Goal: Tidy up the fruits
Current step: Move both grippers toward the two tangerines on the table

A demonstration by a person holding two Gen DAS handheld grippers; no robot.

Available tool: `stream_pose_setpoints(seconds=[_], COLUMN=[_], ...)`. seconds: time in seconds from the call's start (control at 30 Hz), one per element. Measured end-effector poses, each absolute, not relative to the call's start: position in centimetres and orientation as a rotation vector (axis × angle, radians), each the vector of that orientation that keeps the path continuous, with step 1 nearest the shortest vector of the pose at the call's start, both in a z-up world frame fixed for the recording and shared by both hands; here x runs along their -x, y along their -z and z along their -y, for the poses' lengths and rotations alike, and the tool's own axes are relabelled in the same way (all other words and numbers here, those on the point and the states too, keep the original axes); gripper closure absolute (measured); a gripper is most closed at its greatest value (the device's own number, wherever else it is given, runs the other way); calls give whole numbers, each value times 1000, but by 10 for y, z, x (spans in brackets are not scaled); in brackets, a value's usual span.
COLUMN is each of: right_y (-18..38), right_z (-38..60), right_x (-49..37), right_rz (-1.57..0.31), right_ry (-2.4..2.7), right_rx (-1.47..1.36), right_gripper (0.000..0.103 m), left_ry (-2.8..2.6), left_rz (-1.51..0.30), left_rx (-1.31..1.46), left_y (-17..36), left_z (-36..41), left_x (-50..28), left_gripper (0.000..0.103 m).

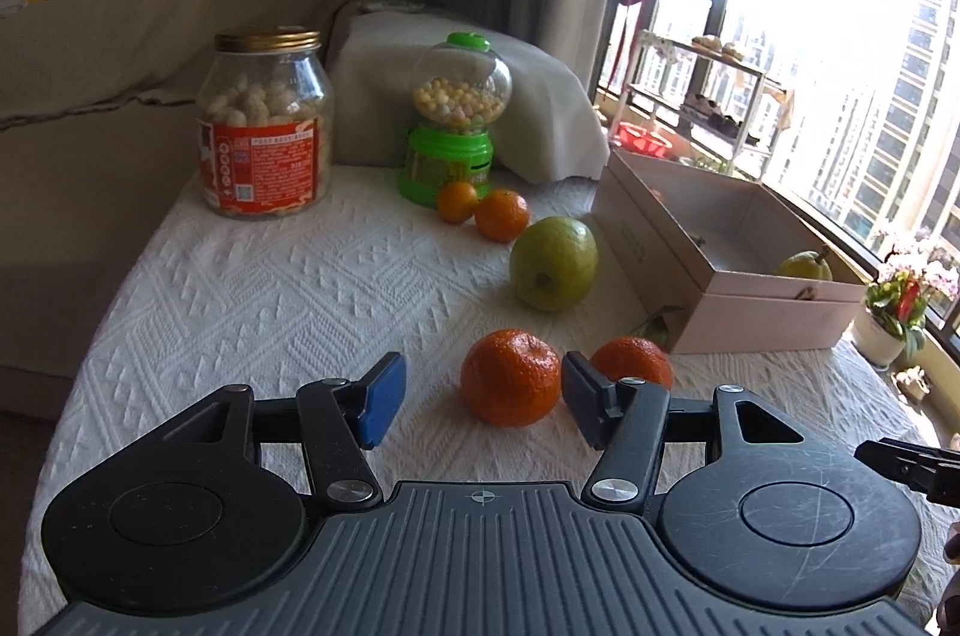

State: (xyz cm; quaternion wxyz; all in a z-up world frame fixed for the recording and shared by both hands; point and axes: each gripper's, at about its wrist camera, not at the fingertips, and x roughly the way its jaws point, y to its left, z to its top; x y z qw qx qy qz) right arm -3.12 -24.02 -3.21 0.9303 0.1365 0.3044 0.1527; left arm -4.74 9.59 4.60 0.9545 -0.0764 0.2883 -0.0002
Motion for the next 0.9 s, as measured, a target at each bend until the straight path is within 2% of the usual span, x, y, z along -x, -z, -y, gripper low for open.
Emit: stream_pose_setpoints(seconds=[0.27,0.4,0.5,0.63,0.9], right_y=[6,-6,-10,-9,9], right_z=[140,157,181,203,199], right_x=[26,6,-21,-61,-72], right_rz=[-526,-457,-405,-387,-325], right_ry=[-544,-489,-400,-320,-257], right_rx=[-121,-93,-64,-56,-35], right_gripper=[43,41,34,33,26], left_ry=[-63,-66,-90,-142,-233], left_rz=[-588,-538,-447,-343,-468], left_rx=[108,130,166,205,274], left_y=[-61,-42,-25,-12,-4], left_z=[-103,-106,-115,-126,-141], left_x=[53,43,47,52,29], left_gripper=[41,41,41,41,41])
